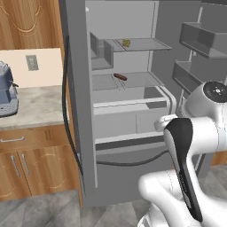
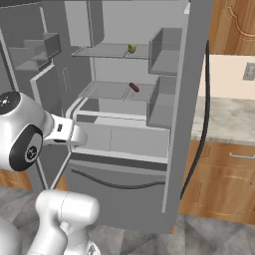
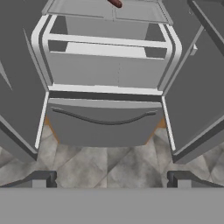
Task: Retrieve the sausage and cheese from the fridge and place them on the cutting board on the counter.
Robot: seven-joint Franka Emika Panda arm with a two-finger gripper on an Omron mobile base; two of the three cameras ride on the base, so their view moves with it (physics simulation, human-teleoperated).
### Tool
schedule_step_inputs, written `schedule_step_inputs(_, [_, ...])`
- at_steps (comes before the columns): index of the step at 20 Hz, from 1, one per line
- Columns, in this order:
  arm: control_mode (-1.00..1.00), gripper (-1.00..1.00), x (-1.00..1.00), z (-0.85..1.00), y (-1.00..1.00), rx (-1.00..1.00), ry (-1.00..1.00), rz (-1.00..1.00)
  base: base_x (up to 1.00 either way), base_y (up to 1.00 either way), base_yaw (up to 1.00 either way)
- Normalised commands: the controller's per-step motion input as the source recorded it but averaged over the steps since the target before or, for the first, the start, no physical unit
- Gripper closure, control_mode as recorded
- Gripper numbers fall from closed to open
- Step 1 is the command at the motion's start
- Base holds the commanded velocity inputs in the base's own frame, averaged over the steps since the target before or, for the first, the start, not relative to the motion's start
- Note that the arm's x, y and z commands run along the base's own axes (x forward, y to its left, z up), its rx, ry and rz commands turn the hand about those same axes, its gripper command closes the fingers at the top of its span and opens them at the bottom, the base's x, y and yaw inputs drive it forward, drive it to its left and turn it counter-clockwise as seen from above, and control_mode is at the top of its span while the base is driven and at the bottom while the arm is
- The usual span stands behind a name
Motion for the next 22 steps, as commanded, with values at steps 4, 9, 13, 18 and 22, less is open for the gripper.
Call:
schedule_step_inputs(4, [-1.00, -1.00, 0.00, 0.00, 0.00, 0.00, 0.00, 0.00, 0.00, 0.00, 0.00])
schedule_step_inputs(9, [-1.00, -1.00, 0.00, 0.00, 0.00, 0.00, 0.00, 0.00, 0.00, 0.00, 0.00])
schedule_step_inputs(13, [-1.00, -1.00, 0.00, 0.00, 0.00, 0.00, 0.00, 0.00, 0.00, 0.00, 0.00])
schedule_step_inputs(18, [-1.00, -1.00, 0.00, 0.00, 0.00, 0.00, 0.00, 0.00, 0.00, 0.00, 0.00])
schedule_step_inputs(22, [-1.00, -1.00, 0.00, 0.00, 0.00, 0.00, 0.00, 0.00, 0.00, 0.00, 0.00])
